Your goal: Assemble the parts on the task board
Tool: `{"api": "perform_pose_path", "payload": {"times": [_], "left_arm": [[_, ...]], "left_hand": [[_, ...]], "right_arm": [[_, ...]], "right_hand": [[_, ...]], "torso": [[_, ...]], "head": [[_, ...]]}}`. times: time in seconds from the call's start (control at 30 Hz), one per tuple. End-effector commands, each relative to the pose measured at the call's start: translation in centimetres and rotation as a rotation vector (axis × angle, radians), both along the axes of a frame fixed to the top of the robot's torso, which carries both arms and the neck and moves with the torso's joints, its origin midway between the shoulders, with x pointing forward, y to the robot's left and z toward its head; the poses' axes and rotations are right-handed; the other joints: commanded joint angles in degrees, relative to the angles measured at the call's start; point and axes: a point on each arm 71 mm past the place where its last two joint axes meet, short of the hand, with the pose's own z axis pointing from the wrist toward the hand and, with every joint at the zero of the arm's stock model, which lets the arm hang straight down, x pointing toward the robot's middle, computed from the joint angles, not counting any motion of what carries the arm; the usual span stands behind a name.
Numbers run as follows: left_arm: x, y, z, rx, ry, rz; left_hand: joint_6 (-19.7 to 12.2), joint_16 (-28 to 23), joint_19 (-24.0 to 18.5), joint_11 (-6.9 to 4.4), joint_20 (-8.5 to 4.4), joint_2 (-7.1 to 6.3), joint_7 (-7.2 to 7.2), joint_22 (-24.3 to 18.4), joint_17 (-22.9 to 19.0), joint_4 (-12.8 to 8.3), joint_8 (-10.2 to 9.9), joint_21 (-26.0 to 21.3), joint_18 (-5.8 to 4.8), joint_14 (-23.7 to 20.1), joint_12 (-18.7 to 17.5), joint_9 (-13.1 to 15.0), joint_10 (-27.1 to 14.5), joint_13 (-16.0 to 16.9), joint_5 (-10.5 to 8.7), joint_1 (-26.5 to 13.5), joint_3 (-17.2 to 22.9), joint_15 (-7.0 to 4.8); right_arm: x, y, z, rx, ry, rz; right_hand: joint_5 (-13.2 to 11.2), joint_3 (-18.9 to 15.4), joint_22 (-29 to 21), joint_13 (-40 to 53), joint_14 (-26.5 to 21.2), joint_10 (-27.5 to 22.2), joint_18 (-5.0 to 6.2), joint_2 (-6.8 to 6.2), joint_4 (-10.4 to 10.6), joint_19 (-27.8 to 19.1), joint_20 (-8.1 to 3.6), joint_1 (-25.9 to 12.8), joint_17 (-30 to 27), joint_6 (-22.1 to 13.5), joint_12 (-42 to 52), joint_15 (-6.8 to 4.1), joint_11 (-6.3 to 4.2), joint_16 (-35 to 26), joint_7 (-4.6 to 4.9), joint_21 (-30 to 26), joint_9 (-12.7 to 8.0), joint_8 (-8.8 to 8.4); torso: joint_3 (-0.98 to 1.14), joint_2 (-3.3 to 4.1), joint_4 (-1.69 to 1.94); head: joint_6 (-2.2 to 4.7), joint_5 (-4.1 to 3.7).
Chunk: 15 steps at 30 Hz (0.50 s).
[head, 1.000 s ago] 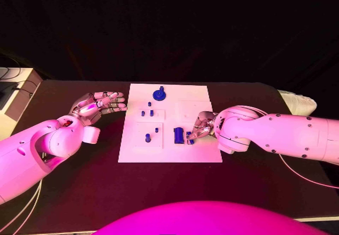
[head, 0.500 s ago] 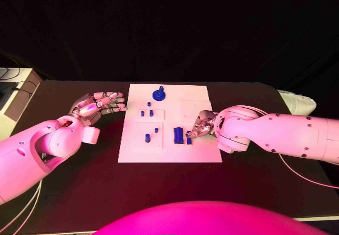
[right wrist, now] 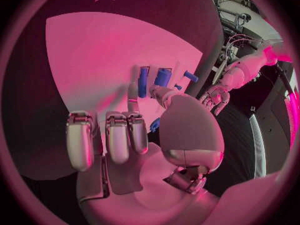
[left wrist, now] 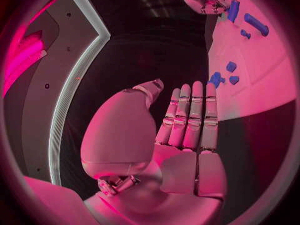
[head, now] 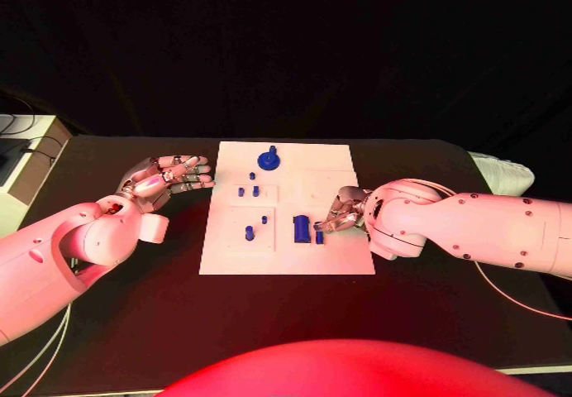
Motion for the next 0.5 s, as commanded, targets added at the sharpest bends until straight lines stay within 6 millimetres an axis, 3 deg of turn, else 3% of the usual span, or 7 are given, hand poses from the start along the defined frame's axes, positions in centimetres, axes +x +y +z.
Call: {"api": "perform_pose_path", "payload": {"times": [0.03,0.17,0.3,0.5], "left_arm": [[0.0,-0.3,0.1,-0.008,-0.007,-0.019],[-0.1,-0.3,0.1,-0.008,-0.007,-0.019],[-0.1,-0.2,0.0,-0.008,-0.007,-0.019],[-0.1,-0.2,0.0,-0.007,-0.006,-0.018]], "left_hand": [[-0.2,-0.2,0.3,0.04,0.06,0.45,0.23,-0.1,0.1,0.1,-0.2,-0.2,0.7,0.1,-0.3,-0.1,-0.4,0.1,0.08,-0.1,-0.1,0.12],[-0.2,-0.2,0.3,0.04,0.06,0.45,0.23,-0.1,0.1,0.1,-0.2,-0.2,0.7,0.1,-0.3,-0.1,-0.4,0.1,0.08,-0.1,-0.1,0.12],[-0.2,-0.2,0.3,0.04,0.06,0.45,0.23,-0.1,0.1,0.1,-0.2,-0.2,0.7,0.1,-0.3,-0.1,-0.4,0.1,0.08,-0.1,-0.1,0.12],[-0.2,-0.2,0.3,0.04,0.06,0.45,0.23,-0.1,0.1,0.1,-0.2,-0.2,0.7,0.1,-0.3,-0.1,-0.4,0.1,0.08,-0.1,-0.1,0.12]], "right_arm": [[-0.1,-0.1,0.2,0.005,-0.032,0.011],[-0.1,-0.5,0.5,0.034,-0.093,0.003],[0.0,-0.8,1.2,0.103,-0.198,0.017],[-0.2,-1.3,2.1,0.195,-0.379,0.082]], "right_hand": [[0.1,-0.1,14.1,15.1,5.6,6.1,-0.11,0.19,-0.2,5.3,-0.5,0.8,13.7,0.1,0.1,-0.26,-0.3,-0.1,0.37,-0.2,-0.1,0.23],[-0.1,-0.1,14.1,15.0,5.6,6.0,-0.08,0.14,-0.6,5.2,-0.54,2.2,13.6,-0.1,0.0,-0.31,-0.32,-0.1,0.38,-0.3,-0.2,0.2],[-2.4,-0.9,14.0,14.8,5.6,5.9,-0.06,-0.43,-1.6,5.2,-0.37,5.4,13.7,-1.5,-0.4,0.05,0.15,-0.1,0.95,-0.5,-0.6,-0.62],[-5.9,-0.9,14.0,14.9,5.7,5.9,-0.05,-0.32,-4.7,5.2,0.4,13.0,13.7,-4.1,-0.3,1.03,1.35,-0.1,2.4,-0.6,-2.3,-3.31]], "torso": [[-0.01,-0.01,0.03],[0.02,0.0,0.0],[0.0,0.03,0.02],[-0.01,0.01,-0.07]], "head": [[0.0,-0.04],[0.0,0.01],[0.0,0.0],[0.0,-0.07]]}}
